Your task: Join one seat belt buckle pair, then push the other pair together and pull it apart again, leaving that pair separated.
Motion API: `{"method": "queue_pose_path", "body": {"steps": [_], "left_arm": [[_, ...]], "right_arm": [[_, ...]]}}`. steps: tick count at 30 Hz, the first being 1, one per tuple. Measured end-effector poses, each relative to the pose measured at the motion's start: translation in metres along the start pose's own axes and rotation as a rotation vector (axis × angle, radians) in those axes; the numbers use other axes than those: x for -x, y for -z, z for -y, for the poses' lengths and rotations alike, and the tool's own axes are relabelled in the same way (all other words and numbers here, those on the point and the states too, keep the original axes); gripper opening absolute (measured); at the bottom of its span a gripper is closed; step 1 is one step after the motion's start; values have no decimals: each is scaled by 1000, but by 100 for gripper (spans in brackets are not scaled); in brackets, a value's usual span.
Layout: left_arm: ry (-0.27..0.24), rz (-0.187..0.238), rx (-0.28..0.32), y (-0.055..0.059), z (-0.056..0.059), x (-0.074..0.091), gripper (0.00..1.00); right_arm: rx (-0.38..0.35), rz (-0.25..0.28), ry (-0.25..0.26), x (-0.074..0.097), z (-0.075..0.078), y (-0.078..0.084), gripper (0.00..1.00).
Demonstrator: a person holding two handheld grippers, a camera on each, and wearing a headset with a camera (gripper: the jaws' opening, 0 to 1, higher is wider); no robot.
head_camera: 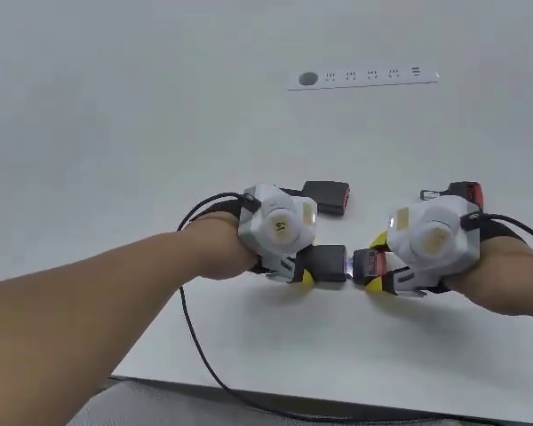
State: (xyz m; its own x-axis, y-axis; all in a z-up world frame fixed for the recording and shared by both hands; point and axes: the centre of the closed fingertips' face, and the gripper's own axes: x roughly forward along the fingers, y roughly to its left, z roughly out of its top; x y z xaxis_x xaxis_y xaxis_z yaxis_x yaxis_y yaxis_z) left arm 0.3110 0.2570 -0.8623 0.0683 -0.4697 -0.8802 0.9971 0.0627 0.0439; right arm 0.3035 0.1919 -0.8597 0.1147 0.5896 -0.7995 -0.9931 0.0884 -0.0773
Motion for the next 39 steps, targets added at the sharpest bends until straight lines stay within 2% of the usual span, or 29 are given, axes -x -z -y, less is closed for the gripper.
{"method": "queue_pose_path", "body": {"steps": [2,11,15,20,24,28,31,34,39], "left_arm": [[-1,8,8,0,-1,0,31],[-9,-6,5,-1,0,0,32],[-13,3,15,-1,0,0,32],[-15,-17,22,-2,0,0,33],[-11,-15,41,-1,0,0,34],[-9,-37,22,-1,4,4,33],[-16,-28,36,-5,4,16,32],[-21,5,52,-15,2,28,31],[-58,22,16,-29,-15,41,32]], "right_arm": [[-19,8,-5,0,0,0,32],[-19,9,-1,0,-1,0,32],[-4,3,4,-1,0,0,33],[-24,5,-4,-1,2,-1,35],[-40,6,-9,0,3,-2,36],[-43,26,0,6,4,-11,38],[-39,34,3,11,5,-17,39],[-31,43,10,15,6,-23,39],[-25,60,19,24,14,-31,39]]}}
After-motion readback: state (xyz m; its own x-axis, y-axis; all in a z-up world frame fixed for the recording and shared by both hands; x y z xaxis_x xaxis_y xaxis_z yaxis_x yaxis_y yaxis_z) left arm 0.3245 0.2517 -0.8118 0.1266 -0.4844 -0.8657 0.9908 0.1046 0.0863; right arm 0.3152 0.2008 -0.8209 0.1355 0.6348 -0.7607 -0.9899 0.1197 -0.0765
